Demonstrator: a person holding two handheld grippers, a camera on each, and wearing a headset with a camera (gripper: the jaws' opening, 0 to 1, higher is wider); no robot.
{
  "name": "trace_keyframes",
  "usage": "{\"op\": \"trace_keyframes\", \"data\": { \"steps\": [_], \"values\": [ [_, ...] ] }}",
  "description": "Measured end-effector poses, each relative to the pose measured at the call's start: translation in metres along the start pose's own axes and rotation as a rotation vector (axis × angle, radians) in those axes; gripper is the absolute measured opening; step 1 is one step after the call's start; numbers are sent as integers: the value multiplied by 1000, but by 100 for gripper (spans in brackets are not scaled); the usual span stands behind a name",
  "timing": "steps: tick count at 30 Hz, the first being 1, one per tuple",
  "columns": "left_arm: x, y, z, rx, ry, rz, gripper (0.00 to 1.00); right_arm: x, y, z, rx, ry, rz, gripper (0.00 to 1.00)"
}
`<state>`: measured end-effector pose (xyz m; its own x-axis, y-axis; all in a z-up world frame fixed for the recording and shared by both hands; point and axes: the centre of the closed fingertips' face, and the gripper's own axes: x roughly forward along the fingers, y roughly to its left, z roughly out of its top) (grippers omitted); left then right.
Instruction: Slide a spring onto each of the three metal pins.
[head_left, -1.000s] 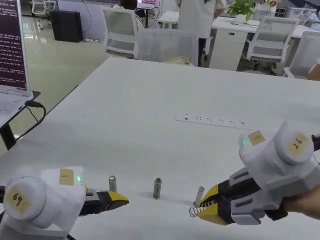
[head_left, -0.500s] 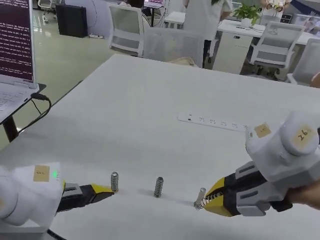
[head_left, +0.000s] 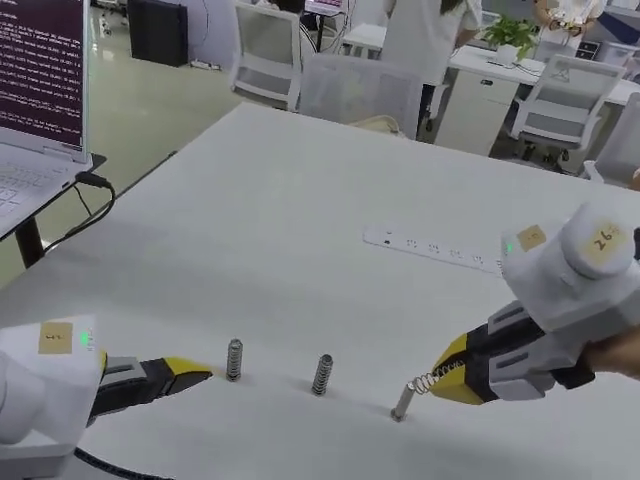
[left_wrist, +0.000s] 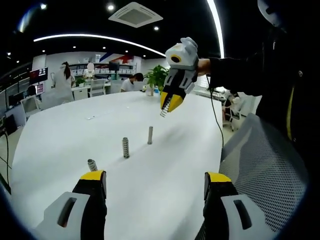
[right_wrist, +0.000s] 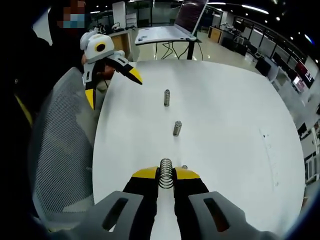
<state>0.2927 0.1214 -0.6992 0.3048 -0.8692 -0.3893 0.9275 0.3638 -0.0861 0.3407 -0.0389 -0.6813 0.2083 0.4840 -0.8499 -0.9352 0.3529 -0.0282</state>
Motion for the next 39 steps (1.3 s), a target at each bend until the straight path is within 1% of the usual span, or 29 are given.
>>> {"op": "trace_keyframes", "data": {
  "steps": [5,7,10,12,14,15,17,19,23,29,39],
  "values": [
    [0,-1,-1,1,3,0,77,4,-12,0,-31,58,1,8],
    [0,0,0,2,-2,4,77,6,-15,-1,-43,88,4,8],
    [-1,1,0,2,-6,6,77,9,-18,-2,-56,116,6,8],
    [-1,1,0,5,-4,7,76,12,-22,-5,-82,162,6,8],
    [-1,1,0,6,-4,8,76,13,-22,-6,-86,186,12,8],
    [-1,1,1,6,-6,8,76,15,-25,-7,-109,213,8,8],
    [-1,1,1,9,-3,10,76,17,-27,-11,-128,257,10,8],
    [-1,1,0,10,-4,10,76,20,-28,-14,-144,286,13,8],
    [-2,1,0,14,-2,9,75,23,-28,-14,-146,303,30,8],
    [-1,0,-1,16,3,3,75,27,-29,-19,-170,359,48,8],
    [-1,0,-2,17,7,-1,73,36,-29,-19,-179,380,66,8]
  ]
}}
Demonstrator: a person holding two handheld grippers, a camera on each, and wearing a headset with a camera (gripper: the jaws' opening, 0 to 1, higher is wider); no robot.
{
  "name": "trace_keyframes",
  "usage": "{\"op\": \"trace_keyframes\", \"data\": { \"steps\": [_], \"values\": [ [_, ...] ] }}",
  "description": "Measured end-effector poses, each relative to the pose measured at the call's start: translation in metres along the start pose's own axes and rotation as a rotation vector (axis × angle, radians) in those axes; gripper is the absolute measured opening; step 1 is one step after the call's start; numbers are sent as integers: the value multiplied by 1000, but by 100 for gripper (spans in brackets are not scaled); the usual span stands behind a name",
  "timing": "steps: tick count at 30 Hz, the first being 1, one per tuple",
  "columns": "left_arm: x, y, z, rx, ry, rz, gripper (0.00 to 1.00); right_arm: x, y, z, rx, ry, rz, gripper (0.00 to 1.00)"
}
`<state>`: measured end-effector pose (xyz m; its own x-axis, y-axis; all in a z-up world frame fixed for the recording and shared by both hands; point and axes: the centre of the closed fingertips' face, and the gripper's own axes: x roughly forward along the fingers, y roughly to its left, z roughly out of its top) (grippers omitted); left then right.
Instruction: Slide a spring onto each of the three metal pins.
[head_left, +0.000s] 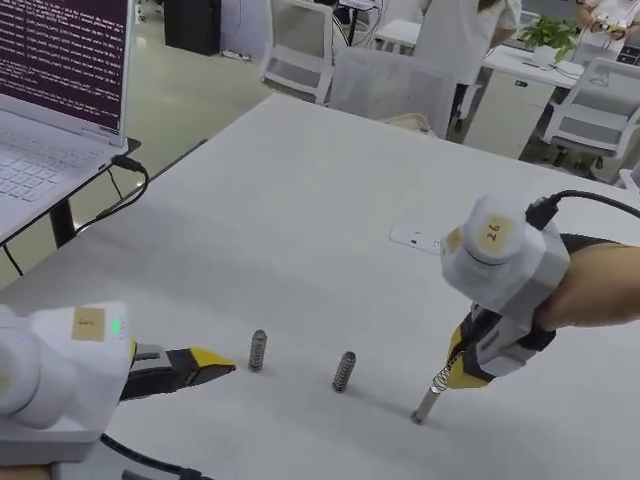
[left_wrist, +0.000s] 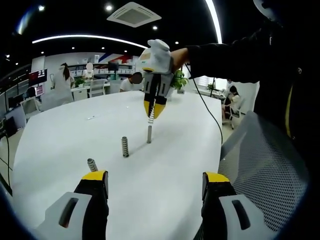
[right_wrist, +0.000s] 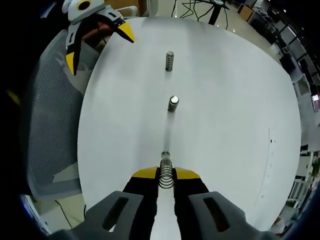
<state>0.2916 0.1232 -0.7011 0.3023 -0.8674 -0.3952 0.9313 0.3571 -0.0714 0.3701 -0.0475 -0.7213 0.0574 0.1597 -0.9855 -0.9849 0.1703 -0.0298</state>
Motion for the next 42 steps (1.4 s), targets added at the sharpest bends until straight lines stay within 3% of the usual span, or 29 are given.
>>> {"op": "trace_keyframes", "data": {
  "steps": [19,42],
  "values": [
    [-2,1,-4,-2,6,2,71,14,-1,-4,9,24,27,8],
    [-2,-1,-6,-11,16,2,68,49,0,-6,48,27,40,8]
  ]
}}
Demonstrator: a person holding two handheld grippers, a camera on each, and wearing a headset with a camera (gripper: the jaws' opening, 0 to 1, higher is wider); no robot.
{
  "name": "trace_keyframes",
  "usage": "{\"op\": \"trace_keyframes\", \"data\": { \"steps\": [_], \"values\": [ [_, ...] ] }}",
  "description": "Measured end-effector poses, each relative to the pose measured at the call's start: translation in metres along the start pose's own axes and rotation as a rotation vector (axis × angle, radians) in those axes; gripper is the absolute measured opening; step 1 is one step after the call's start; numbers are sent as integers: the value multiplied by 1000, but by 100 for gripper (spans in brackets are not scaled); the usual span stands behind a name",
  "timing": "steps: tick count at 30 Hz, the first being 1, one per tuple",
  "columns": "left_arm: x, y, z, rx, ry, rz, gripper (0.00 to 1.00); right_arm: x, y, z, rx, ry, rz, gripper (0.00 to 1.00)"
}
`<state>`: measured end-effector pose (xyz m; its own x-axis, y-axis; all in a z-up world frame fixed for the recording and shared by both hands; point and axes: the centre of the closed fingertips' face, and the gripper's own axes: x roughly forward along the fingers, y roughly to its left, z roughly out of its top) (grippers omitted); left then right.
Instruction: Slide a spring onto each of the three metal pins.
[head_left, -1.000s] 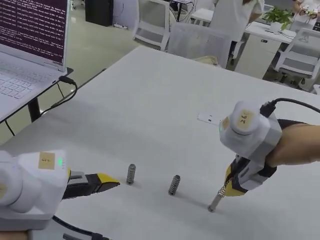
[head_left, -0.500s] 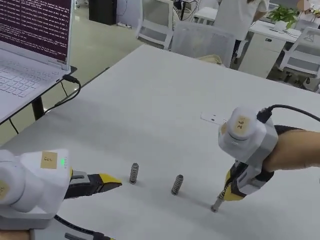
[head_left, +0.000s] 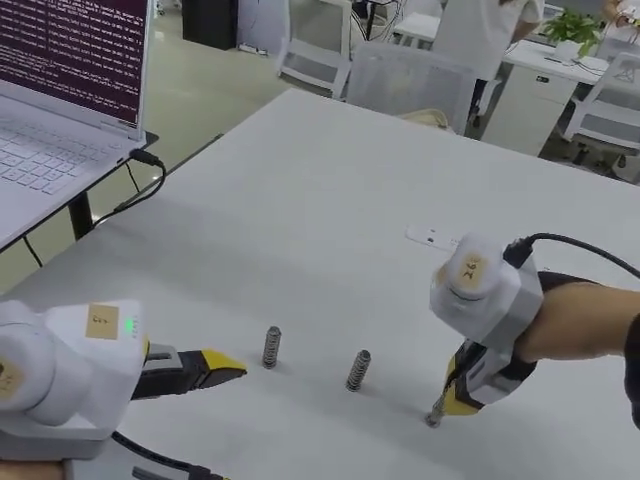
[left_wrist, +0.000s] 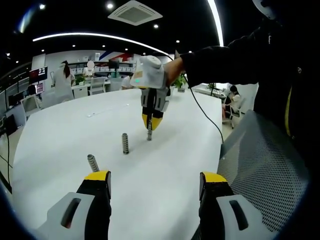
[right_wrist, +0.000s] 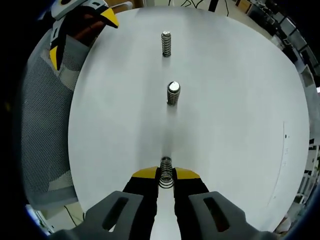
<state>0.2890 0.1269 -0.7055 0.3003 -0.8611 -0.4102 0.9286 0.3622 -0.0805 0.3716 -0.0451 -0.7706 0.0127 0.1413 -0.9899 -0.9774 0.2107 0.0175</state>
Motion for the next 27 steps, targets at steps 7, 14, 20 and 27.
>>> {"op": "trace_keyframes", "data": {
  "steps": [7,14,20,27],
  "values": [
    [0,0,0,-1,1,-1,68,6,-1,1,-3,3,-11,8],
    [0,1,-1,-3,2,0,68,11,-2,-1,4,-1,-16,8],
    [0,1,-2,-2,5,-1,68,13,-3,-1,11,-7,-19,9],
    [0,2,-2,-5,6,-1,67,15,-3,-1,23,-14,-21,9]
  ]
}}
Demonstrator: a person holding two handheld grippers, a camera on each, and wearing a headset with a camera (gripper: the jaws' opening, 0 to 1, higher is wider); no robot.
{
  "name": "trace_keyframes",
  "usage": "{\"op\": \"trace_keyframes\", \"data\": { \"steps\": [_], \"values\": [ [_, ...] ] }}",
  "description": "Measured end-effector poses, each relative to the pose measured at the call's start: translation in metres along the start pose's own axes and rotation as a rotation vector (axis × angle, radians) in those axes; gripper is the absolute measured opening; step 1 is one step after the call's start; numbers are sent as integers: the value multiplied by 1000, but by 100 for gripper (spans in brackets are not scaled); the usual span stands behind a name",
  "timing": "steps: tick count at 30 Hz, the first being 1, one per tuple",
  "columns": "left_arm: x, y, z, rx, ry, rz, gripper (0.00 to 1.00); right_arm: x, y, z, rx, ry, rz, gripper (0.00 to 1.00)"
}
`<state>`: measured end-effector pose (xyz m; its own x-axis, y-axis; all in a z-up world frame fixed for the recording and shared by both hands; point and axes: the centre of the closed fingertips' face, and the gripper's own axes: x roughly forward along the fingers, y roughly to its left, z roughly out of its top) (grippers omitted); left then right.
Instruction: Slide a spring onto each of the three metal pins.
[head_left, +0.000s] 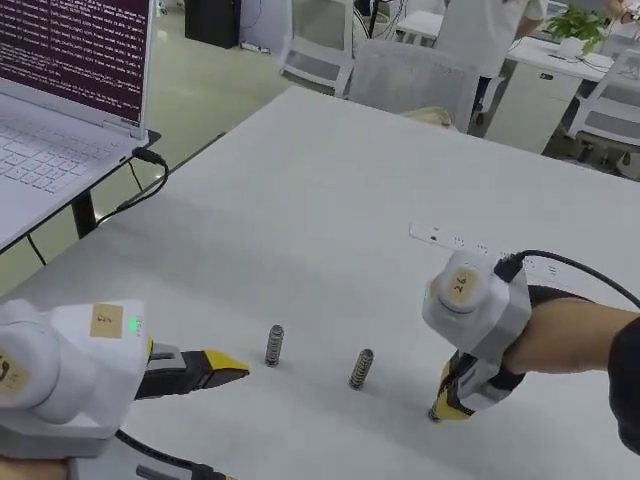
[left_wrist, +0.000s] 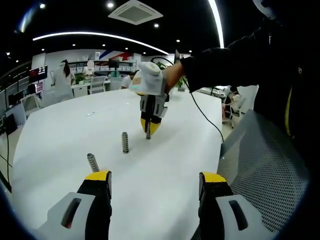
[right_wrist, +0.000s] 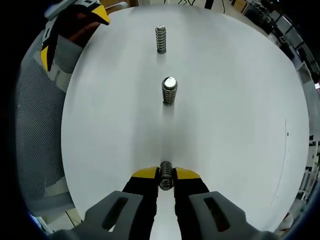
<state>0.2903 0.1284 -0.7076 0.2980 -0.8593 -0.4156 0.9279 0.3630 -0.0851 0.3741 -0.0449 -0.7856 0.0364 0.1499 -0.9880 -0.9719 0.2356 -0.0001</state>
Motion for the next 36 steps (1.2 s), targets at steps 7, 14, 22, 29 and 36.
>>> {"op": "trace_keyframes", "data": {
  "steps": [7,14,22,29,36],
  "values": [
    [0,0,-1,0,3,-2,67,2,1,-2,13,-8,1,14],
    [1,0,-2,-2,6,-5,67,3,-1,-4,26,-21,-9,24],
    [2,0,-2,-2,10,-8,67,2,-3,-5,51,-60,-29,45],
    [3,0,-1,1,11,-10,68,0,-5,-7,94,-102,-43,60],
    [4,0,-2,-2,17,-8,68,-3,-6,-3,148,-180,-58,76]
  ]
}}
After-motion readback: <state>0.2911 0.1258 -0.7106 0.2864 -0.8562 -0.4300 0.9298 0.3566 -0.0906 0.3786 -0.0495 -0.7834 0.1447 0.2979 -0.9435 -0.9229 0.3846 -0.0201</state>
